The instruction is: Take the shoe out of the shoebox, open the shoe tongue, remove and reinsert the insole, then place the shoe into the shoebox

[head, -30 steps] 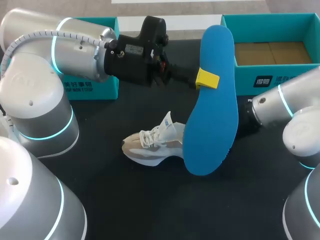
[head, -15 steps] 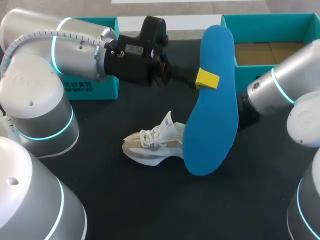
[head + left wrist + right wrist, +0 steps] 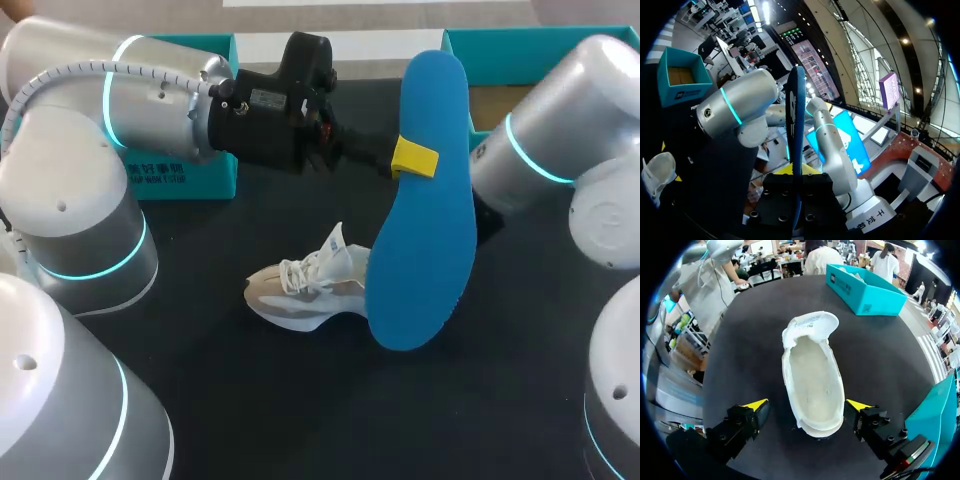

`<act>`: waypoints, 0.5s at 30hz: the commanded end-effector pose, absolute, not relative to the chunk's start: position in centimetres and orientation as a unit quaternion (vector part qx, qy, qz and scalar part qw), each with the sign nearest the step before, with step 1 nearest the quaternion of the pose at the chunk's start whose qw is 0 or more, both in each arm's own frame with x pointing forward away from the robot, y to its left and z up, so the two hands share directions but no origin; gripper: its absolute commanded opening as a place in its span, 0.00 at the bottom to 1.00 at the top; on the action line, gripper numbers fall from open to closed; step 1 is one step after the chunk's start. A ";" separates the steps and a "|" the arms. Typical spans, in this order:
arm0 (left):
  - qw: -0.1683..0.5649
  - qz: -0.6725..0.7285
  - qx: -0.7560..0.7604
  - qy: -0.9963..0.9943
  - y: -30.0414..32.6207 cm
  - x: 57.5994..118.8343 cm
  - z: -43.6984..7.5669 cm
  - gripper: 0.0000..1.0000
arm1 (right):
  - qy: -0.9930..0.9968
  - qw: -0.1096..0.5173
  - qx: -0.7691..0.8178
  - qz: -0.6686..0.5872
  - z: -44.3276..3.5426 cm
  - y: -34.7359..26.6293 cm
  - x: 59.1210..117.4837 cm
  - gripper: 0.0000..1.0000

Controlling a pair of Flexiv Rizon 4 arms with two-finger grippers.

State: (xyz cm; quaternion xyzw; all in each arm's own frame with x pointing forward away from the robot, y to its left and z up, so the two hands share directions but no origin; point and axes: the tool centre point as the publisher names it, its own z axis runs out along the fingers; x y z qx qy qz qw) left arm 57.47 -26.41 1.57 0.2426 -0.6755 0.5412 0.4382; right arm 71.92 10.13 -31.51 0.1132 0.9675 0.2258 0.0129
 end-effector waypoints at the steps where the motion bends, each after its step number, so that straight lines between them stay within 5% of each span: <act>1: 0.438 0.541 0.244 -0.675 -26.4 57.3 1.5 0.00 | 0.983 0.007 0.110 0.145 -31.0 10.6 71.8 1.00; 15: 0.438 0.541 0.244 -0.675 -26.4 57.3 1.5 0.00 | 0.983 0.014 0.104 0.149 -31.3 10.7 73.0 1.00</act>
